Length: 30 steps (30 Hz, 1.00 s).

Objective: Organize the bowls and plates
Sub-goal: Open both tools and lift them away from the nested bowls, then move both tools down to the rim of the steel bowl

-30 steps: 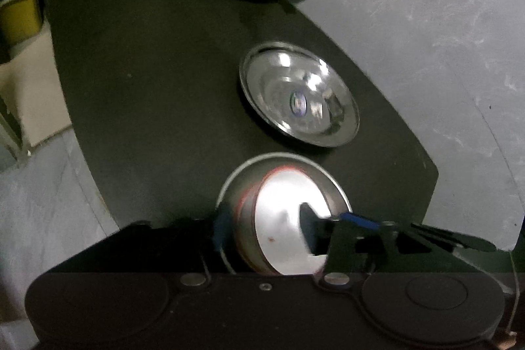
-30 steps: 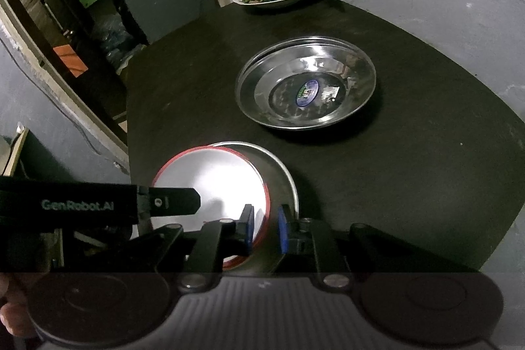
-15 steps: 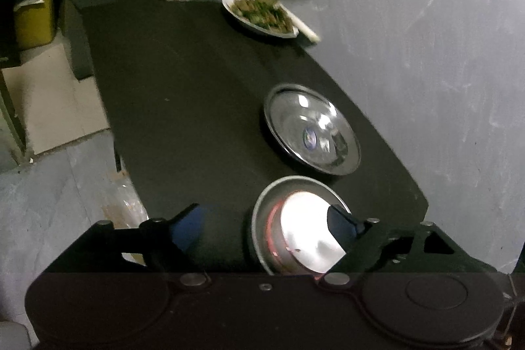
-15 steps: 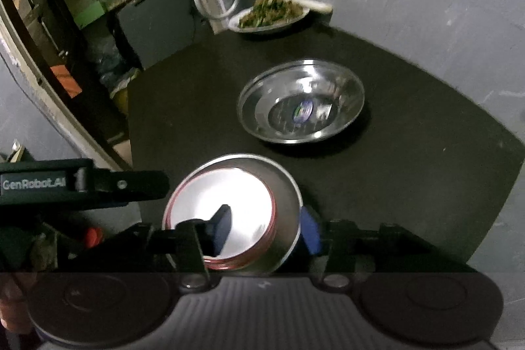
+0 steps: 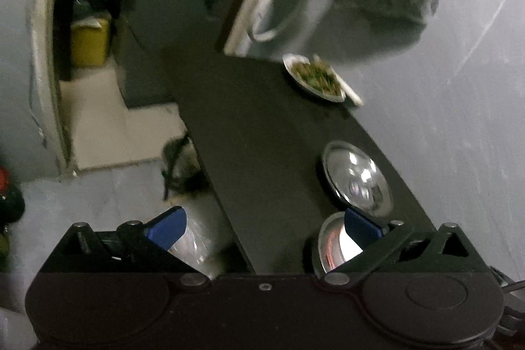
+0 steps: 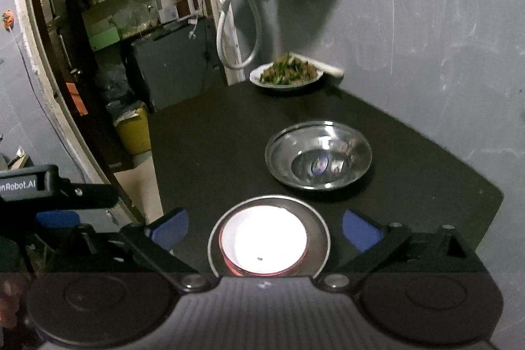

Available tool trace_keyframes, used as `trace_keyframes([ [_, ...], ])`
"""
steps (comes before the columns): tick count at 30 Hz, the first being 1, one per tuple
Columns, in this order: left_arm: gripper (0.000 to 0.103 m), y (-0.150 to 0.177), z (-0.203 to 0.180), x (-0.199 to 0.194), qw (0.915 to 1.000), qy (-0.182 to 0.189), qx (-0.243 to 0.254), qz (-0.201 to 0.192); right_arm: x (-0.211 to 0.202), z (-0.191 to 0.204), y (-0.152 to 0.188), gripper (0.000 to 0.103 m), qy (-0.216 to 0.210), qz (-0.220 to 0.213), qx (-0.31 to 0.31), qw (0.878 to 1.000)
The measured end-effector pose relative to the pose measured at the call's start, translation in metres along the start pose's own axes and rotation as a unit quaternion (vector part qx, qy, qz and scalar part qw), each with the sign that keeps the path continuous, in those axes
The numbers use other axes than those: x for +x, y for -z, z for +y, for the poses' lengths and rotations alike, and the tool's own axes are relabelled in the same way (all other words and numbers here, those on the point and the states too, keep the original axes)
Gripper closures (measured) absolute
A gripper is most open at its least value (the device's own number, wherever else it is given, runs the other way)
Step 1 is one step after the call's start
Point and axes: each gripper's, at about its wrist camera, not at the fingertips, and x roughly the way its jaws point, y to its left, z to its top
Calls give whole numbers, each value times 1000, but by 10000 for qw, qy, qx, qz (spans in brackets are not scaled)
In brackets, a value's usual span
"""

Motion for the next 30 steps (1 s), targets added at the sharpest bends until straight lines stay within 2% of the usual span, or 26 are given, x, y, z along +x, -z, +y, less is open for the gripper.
trace_keyframes([
  [3, 1, -2, 7, -19, 9988, -355, -97, -337, -7, 2, -1, 0, 94, -133, -58, 9998],
  [6, 1, -4, 10, -31, 9965, -632, -196, -507, -10, 0, -5, 0, 119, -199, -55, 9997],
  [12, 1, -4, -11, -32, 9945, -876, -356, -450, 1, -13, -15, 0, -118, -79, -85, 9999],
  [18, 1, 11, -49, -31, 9938, -1002, -160, -462, 0, -30, -27, 0, -278, 126, -412, 9987],
  [24, 1, 30, -83, -25, 9929, -1098, -8, -449, -5, -47, -34, 0, -429, 51, -802, 9958],
  [30, 1, 50, -100, -24, 9891, -1425, 184, -327, -5, -71, -34, 0, -413, 54, -869, 9953],
])
